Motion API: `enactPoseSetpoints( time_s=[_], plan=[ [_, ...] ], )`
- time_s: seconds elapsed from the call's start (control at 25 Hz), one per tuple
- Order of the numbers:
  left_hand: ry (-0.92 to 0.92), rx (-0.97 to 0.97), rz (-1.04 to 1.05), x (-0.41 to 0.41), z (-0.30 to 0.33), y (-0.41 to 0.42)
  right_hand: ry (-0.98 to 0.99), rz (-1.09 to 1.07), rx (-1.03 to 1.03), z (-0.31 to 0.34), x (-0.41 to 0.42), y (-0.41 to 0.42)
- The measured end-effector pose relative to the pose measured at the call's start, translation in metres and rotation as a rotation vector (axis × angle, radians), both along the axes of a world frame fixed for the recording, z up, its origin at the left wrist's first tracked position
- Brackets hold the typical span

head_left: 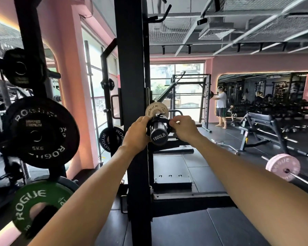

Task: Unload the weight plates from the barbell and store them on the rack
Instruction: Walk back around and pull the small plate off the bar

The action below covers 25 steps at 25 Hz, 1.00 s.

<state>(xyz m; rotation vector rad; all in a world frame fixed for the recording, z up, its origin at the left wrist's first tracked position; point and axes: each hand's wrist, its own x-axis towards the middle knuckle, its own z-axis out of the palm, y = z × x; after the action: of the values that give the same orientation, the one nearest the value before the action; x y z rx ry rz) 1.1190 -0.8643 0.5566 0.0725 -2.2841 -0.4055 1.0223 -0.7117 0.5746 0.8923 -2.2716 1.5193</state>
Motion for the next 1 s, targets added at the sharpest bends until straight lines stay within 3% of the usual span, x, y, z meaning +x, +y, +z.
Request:
enactPoseSetpoints(
  time_s=[0.44, 0.8, 1.0],
  plan=[
    [-0.007, 0.048, -0.002, -0.096, 0.003, -0.049, 0.052, -0.035, 0.055, 0.005, -0.097, -0.056],
    [-0.096, 0.008, 0.015, -0.179, 0.011, -0.100, -0.214, -0.149, -0.032, 0.007, -0.174, -0.110],
    [-0.094, -0.002, 0.008, -0.210, 0.010, -0.118, -0.200, -0.165, 0.026, 0.010, -0.203, -0.130]
  ],
)
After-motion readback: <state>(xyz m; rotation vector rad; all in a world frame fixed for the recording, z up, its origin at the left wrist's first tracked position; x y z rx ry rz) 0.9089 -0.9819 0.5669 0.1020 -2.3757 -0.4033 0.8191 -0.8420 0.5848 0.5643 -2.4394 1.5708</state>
